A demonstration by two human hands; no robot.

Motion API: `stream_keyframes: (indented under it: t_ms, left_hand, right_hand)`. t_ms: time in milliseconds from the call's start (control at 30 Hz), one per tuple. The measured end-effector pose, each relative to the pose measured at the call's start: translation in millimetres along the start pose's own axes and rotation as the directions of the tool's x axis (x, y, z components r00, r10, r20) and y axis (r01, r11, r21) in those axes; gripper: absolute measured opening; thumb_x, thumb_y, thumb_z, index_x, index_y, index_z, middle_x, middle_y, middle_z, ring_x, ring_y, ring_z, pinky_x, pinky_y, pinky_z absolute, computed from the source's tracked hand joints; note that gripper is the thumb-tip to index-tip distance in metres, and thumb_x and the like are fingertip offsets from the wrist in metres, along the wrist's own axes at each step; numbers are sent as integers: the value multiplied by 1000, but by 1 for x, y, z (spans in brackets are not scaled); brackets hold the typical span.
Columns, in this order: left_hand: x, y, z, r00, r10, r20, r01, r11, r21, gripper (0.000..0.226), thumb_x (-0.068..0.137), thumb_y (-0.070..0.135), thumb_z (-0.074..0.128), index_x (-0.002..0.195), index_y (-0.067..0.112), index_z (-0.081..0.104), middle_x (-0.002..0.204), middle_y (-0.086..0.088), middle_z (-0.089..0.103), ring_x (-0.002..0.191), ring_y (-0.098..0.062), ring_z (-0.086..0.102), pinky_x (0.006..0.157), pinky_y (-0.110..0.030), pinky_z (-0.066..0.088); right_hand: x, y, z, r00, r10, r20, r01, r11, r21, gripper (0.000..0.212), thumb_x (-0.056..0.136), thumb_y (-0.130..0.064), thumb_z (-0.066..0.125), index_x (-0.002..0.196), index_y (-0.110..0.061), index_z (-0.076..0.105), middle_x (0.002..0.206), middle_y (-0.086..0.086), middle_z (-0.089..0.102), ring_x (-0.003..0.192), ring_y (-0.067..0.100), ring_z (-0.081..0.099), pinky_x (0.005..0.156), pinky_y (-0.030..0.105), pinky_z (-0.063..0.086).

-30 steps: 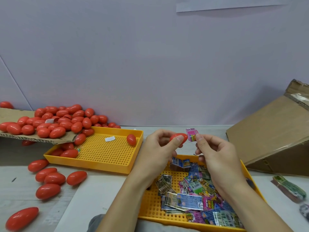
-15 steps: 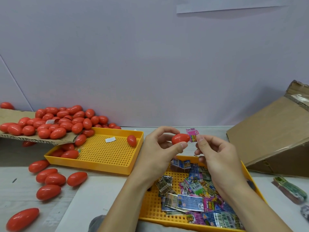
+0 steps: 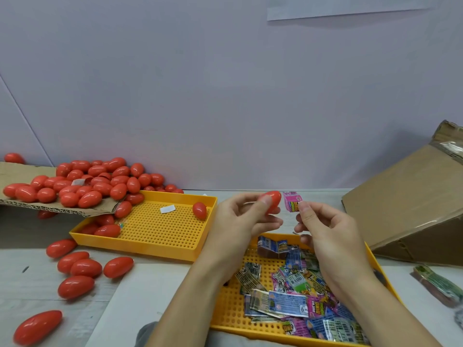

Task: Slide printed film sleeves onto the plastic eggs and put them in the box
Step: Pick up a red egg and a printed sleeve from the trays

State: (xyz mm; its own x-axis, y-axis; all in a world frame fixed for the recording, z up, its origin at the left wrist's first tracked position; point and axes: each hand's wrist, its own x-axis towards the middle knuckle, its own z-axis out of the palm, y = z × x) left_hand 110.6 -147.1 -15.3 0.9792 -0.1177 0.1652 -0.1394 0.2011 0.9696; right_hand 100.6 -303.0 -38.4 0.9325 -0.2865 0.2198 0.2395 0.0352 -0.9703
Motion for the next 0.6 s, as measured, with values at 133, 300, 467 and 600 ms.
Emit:
stream_keyframes:
  t_ms: [133,300,467,600]
  left_hand:
    - [1,7,1,987,-144,67,158,933,-323,46,94,38,55,108,-6,63,90,-22,74,75,-25,74,64,-24,58]
    - [0,8,1,981,-177,74,192,904,-381,45,101,36,46,105,-5,65,87,-21,73,70,-23,73,60,-25,58]
    - [0,9,-1,976,-200,82,216,884,-414,48,104,36,41,103,-5,67,86,-22,73,69,-23,73,59,-25,58]
    - [3,4,0,984,-171,51,178,927,-331,37,103,30,48,103,-2,65,91,-20,74,76,-26,73,63,-27,58]
  right_hand:
    - [1,1,0,1000,4,-10,-4,1000,12,13,91,-31,65,87,-23,73,63,-3,65,69,12,62,61,30,49]
    - [1,0,1,1000,0,-13,1,1000,18,13,91,-31,65,85,-23,74,64,-3,66,69,13,62,60,30,49]
    - [1,0,0,1000,-6,-10,6,1000,22,15,91,-31,65,81,-27,75,64,-4,66,68,12,62,60,30,50]
    - [1,0,0,1000,-9,-4,10,1000,28,15,90,-32,65,82,-27,76,64,-3,66,69,13,62,59,30,49]
